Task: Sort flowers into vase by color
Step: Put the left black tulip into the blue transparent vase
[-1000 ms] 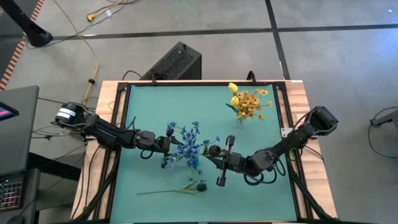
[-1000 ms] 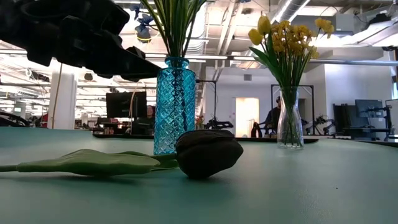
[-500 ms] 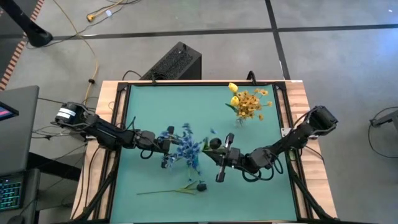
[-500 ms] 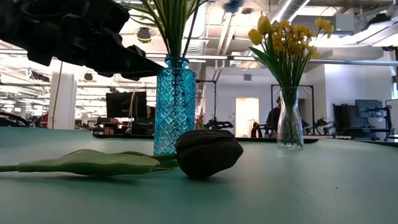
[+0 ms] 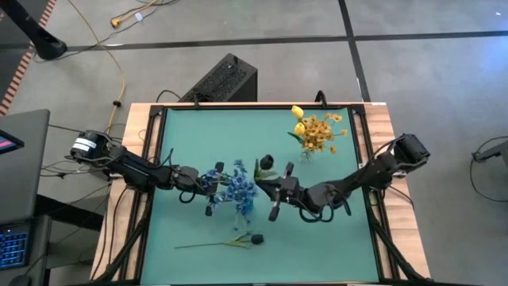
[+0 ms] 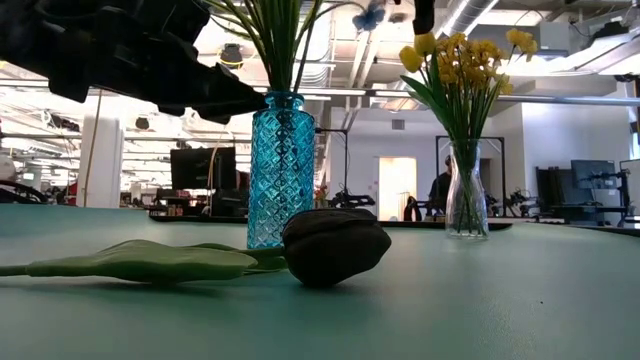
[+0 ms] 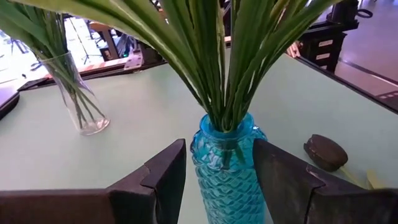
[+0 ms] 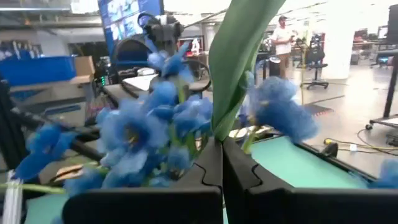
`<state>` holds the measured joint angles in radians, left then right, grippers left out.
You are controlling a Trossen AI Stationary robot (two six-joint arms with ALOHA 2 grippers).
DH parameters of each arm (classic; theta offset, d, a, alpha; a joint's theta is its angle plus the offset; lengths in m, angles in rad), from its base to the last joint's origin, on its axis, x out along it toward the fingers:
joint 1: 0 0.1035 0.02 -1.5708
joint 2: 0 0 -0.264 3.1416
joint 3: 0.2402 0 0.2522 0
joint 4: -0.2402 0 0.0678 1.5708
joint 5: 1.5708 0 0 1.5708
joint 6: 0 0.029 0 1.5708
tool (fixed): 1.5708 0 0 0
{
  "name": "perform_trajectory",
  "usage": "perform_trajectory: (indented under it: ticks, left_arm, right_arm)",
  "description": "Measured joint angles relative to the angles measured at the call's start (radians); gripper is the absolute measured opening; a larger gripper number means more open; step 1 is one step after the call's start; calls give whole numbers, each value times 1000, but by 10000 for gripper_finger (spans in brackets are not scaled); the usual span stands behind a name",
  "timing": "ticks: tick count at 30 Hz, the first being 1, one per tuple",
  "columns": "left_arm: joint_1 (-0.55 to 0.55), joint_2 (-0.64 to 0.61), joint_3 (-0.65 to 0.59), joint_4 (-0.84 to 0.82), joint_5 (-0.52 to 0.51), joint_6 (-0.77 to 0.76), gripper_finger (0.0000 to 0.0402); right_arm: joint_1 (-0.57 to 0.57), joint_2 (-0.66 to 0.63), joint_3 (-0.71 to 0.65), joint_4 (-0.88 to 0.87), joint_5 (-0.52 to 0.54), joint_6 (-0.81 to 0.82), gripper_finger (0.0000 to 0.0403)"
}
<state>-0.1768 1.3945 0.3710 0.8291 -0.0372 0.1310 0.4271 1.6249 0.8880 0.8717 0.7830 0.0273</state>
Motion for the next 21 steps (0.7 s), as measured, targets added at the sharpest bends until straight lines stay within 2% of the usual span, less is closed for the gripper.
perform_trajectory:
  ticks: [7, 12, 17, 21]
  left_arm:
    - [1, 0, 0, 0, -1, 3, 174]
    - [2, 0, 0, 0, -1, 3, 174]
    - [2, 0, 0, 0, -2, 2, 174]
    - [2, 0, 0, 0, -2, 1, 174]
  right_arm:
    - [-10, 0, 1, -95, -7, 76, 20]
    - [-23, 0, 1, -167, -71, 151, 20]
    - [-24, 0, 1, -201, -130, 159, 21]
    - [-24, 0, 1, -222, -134, 160, 33]
